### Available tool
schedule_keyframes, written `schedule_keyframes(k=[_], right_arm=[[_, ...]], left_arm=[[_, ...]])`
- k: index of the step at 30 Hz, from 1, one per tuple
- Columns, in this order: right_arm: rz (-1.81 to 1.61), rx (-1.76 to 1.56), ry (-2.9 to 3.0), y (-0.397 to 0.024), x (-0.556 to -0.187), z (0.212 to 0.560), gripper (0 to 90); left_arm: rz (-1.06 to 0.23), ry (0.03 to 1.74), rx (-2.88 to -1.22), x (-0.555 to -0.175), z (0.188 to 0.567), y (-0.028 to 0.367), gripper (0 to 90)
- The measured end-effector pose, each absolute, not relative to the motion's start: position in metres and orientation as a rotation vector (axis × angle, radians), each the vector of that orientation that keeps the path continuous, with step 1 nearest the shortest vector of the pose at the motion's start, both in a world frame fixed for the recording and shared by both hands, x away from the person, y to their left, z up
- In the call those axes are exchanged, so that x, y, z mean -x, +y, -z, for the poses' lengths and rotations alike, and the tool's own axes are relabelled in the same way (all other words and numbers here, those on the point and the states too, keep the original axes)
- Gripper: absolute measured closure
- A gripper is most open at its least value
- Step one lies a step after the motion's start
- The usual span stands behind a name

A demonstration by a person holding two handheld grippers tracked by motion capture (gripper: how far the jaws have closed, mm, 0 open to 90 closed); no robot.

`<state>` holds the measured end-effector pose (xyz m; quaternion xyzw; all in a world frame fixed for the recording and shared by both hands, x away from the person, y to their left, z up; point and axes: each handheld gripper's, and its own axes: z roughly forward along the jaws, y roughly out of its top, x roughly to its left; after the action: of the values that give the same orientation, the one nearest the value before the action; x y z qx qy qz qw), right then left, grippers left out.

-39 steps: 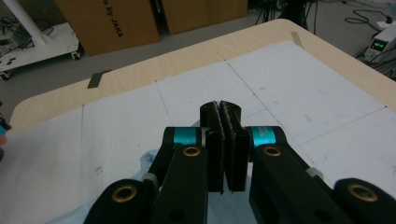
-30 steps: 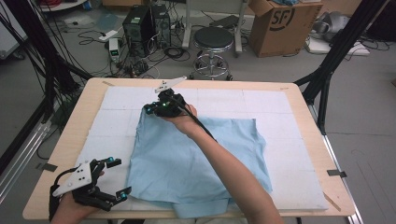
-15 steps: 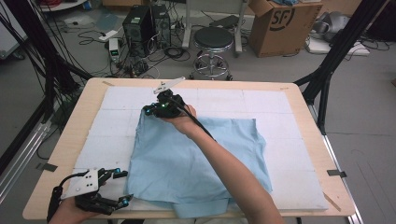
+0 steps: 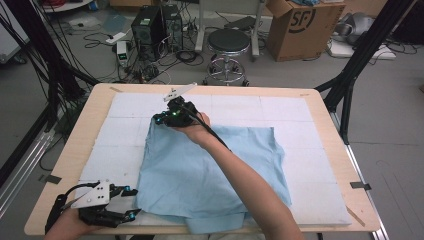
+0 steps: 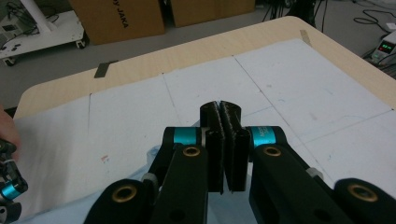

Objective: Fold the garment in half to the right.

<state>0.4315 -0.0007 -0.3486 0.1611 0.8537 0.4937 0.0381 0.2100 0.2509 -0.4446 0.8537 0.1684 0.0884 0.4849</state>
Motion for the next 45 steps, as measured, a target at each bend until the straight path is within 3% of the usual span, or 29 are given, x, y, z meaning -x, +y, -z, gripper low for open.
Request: schedule_keyframes(k=[19,27,32,45], right_arm=[[-1.495,-0.490,2.636,0.001,-0.429,0.349,88.6],[-1.483,-0.479,2.641,0.003,-0.429,0.350,88.5],[-1.476,-0.488,2.642,0.003,-0.430,0.351,88.6],[-1.530,-0.529,2.582,-0.001,-0.429,0.341,88.6]], left_arm=[[-0.207,0.331,-2.260,-0.223,0.447,0.241,50.1],[-0.174,0.338,-2.219,-0.229,0.450,0.241,67.9],[-0.158,0.382,-2.192,-0.232,0.451,0.240,83.7],[-0.198,0.408,-2.048,-0.223,0.423,0.244,85.1]])
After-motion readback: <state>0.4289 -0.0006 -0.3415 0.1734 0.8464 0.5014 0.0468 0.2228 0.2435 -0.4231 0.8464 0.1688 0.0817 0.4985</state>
